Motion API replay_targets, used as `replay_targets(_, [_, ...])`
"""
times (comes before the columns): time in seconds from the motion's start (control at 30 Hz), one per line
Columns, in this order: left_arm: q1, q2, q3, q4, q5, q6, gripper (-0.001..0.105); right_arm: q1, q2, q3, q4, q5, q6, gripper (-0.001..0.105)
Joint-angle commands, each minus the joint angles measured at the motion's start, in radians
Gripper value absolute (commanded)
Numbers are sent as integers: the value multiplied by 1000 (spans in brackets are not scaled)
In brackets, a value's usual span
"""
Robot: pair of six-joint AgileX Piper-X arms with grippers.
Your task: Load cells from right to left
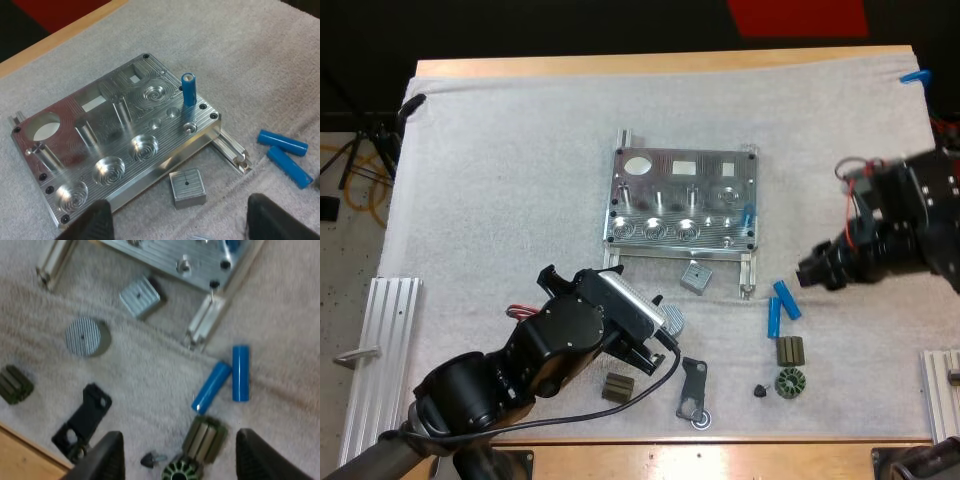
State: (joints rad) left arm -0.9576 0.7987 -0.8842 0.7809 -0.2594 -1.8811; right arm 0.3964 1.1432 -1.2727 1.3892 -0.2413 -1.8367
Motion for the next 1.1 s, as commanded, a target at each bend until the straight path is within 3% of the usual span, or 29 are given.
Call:
replay_targets(0.0, [-5,-5,-9,-9,13,-5,57,-8,-36,25,-3,-14,1,50])
replay_targets(0.2, [-5,43,-9,-24,135,-5,57,-68,-167,128,-20,-133,58,50])
replay_targets(0.3, [-5,81,-9,-39,147,-5,57,-98,-227,162,-24,-213,69,50])
replay_targets(0.53, [-5,146,-9,-105,210,2,57,-134,-311,213,-14,-216,76,50])
replay_targets(0.87, [-5,201,-9,-158,246,4,57,-195,-387,321,-19,-363,113,50])
replay_targets(1.07, [-11,258,-9,-195,305,2,57,-195,-397,326,-16,-323,113,50])
